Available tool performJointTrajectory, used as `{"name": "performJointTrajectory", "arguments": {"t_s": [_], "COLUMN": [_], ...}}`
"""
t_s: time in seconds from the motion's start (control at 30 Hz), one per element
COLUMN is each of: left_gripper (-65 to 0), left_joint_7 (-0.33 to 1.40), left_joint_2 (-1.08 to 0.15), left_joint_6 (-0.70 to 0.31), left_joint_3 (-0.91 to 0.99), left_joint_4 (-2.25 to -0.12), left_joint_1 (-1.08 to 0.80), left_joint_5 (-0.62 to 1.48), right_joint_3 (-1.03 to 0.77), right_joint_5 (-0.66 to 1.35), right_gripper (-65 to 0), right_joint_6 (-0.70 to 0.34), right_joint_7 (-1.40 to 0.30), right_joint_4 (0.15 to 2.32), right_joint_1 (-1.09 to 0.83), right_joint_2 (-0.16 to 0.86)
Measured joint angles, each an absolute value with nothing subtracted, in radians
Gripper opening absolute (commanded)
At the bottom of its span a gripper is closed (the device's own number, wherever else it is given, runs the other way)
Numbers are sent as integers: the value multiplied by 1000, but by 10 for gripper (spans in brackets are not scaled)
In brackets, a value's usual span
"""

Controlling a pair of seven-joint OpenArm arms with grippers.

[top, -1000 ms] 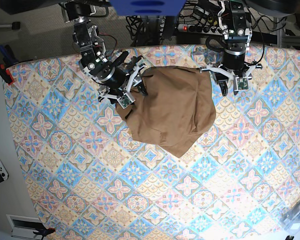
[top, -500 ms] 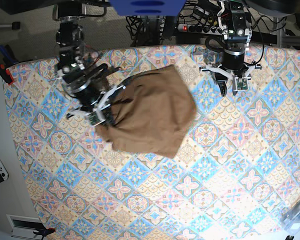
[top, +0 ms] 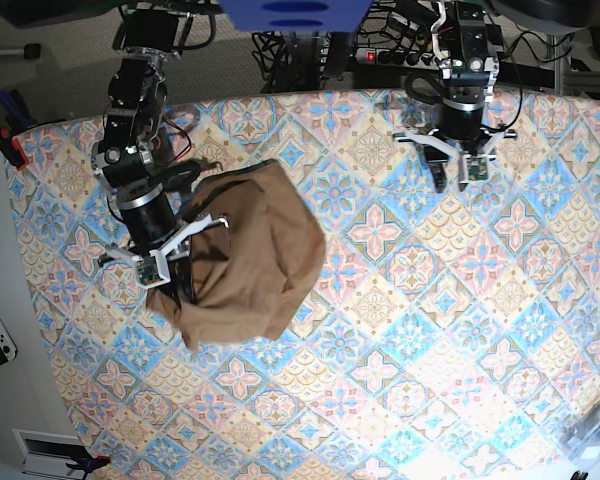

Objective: Layout the t-shirt on the table in an organized manner, then fold the t-shirt properly
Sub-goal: 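Grasp the brown t-shirt edge with the right gripper and drag it, then grasp another part of the t-shirt with the left gripper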

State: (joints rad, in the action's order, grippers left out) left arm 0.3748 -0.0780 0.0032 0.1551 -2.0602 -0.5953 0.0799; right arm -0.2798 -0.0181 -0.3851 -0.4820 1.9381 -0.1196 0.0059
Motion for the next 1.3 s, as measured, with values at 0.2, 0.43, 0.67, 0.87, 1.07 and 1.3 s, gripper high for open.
{"name": "performJointTrajectory", "arguments": {"t_s": [0.2,0.43,0.67,0.87,1.07,1.3], "left_gripper": [-445,-445,-445,-445,-445,-445], "left_joint_7": [375,375,377,373,381,382], "left_joint_2": [-78,-77,-77,-81,-78,-102], "left_joint_6": [0,0,1,0,-3,-5], "left_joint_3": [110,110,112,17,-33,-10], "left_joint_4": [-2060,-2060,-2060,-2060,-2003,-1917], "left_joint_1": [-604,-604,-612,-566,-521,-487], "left_joint_5": [80,83,83,77,80,80], "right_joint_3": [-329,-281,-105,29,238,282], "right_joint_5": [-10,-11,-356,-435,-439,-436], "right_gripper": [-650,-650,-650,-650,-650,-650], "right_joint_6": [-193,-175,-182,-189,-195,-192], "right_joint_7": [-389,-250,-27,78,79,-114], "right_joint_4": [1942,1943,1944,1948,1942,1906], "right_joint_1": [-72,-85,-203,-297,-319,-208], "right_joint_2": [5,14,99,90,96,-47]}}
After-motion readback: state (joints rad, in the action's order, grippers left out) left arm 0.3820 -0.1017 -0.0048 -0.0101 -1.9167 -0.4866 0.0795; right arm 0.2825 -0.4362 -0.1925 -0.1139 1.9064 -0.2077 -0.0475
